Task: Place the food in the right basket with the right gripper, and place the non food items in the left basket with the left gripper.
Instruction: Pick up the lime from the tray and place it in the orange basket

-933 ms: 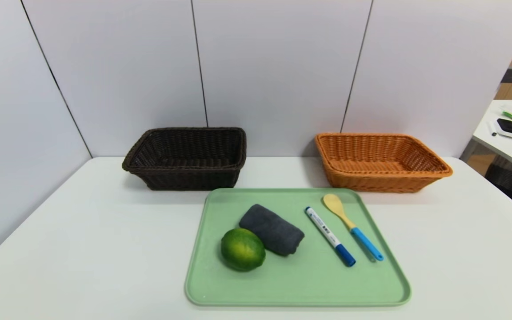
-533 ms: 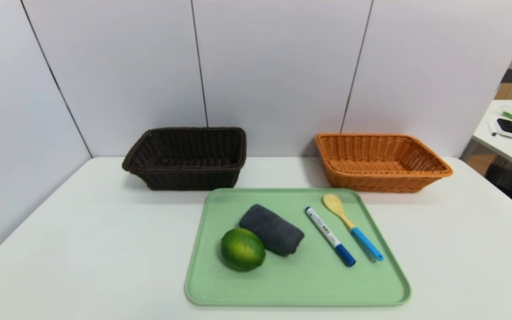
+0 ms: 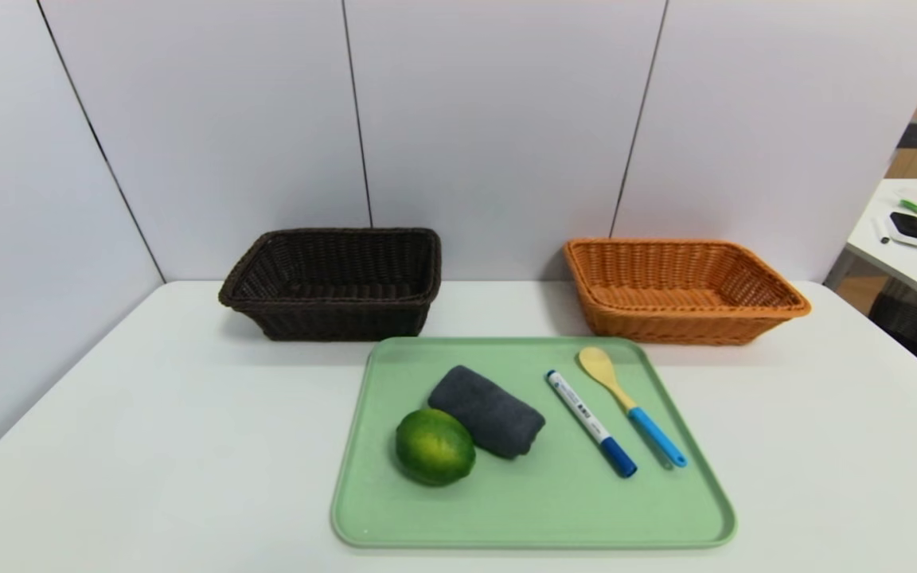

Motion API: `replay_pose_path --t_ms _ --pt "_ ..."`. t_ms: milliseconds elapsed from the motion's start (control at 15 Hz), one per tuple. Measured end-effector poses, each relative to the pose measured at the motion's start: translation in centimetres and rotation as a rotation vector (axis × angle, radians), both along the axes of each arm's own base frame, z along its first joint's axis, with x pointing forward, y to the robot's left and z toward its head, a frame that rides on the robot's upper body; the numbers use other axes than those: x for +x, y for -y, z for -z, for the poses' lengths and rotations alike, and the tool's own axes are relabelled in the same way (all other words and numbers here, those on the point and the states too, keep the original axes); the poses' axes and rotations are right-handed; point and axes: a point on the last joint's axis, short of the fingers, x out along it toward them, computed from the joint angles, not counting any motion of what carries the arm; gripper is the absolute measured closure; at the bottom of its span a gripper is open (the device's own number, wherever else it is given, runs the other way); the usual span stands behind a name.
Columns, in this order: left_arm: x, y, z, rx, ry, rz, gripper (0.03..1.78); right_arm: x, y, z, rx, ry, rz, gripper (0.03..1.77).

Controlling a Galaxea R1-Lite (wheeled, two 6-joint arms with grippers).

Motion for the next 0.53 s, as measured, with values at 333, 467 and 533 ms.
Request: replay_pose_path --t_ms 333,467,533 --pt "-1.8 0.1 -8.2 0.034 0.046 0.019 0.12 -1.2 -0.4 -9.6 -0.08 0.056 -0.147 0.1" --pt "-1.5 0.0 -13.3 0.036 0.085 0.009 0.12 -0.6 -0.5 -14.9 -0.098 0.098 -0.193 0.1" --pt "-1.0 0.0 -15.6 0.037 0.097 0.005 0.12 0.2 -0.5 -17.5 -0.105 0.115 -0.209 0.1"
